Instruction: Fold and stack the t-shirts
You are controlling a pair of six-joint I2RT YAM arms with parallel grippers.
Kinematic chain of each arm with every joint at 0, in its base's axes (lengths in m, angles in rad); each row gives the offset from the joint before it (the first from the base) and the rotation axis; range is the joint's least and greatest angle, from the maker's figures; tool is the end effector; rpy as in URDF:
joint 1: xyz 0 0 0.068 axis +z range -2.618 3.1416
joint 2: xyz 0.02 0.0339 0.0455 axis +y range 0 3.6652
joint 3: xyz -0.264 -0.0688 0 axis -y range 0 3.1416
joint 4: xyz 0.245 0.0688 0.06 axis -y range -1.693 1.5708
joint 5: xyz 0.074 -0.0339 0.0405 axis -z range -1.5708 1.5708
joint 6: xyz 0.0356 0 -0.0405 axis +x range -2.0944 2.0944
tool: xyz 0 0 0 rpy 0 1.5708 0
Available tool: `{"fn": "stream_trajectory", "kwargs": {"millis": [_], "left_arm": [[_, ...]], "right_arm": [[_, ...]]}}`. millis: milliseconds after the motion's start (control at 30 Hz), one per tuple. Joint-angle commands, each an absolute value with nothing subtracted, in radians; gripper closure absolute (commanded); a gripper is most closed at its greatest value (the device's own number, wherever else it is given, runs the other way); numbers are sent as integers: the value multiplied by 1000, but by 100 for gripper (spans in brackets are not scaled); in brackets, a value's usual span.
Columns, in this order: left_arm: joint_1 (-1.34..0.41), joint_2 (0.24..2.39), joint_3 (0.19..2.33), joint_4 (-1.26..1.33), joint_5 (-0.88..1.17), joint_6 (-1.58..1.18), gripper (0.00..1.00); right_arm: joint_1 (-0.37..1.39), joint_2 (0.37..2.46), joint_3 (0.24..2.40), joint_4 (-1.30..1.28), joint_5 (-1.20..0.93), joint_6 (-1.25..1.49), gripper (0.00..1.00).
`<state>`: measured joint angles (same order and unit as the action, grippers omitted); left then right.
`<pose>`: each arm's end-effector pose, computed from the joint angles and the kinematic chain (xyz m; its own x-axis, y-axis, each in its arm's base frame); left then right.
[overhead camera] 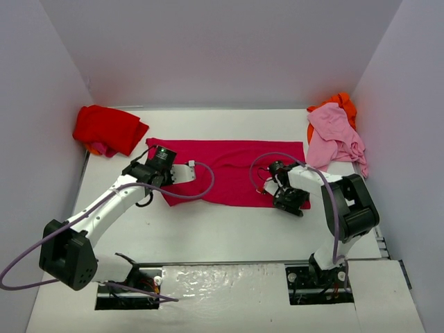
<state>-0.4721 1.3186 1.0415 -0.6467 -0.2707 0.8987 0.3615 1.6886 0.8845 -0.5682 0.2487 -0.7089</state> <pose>0.2461 -0.1150 0.2734 -0.2119 0.9548 -0.2084 0.7395 0.2960 0.6045 0.2702 0.0928 0.1345 -0.5025 -0.8646 0.0074 -0.8227 0.4755 -0.3115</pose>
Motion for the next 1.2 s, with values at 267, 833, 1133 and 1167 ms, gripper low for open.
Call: {"fn": "stream_trajectory", "kwargs": {"millis": [267,833,1133,1167], "left_arm": [[-479,1262,1040,-671,-299,869,100],[-505,1143,1070,-1009,-127,751,100],[-502,1090,1186,-1199,32,718,100],[-502,1094,1199,-1185,32,718,100]], "right_arm": [[367,1751,876,-556,285,-706,61],[362,1654,786,-532,333,-718,100],[360,1508,752,-541,377,-743,100],[360,1495,767,-543,380,-753,100]]}}
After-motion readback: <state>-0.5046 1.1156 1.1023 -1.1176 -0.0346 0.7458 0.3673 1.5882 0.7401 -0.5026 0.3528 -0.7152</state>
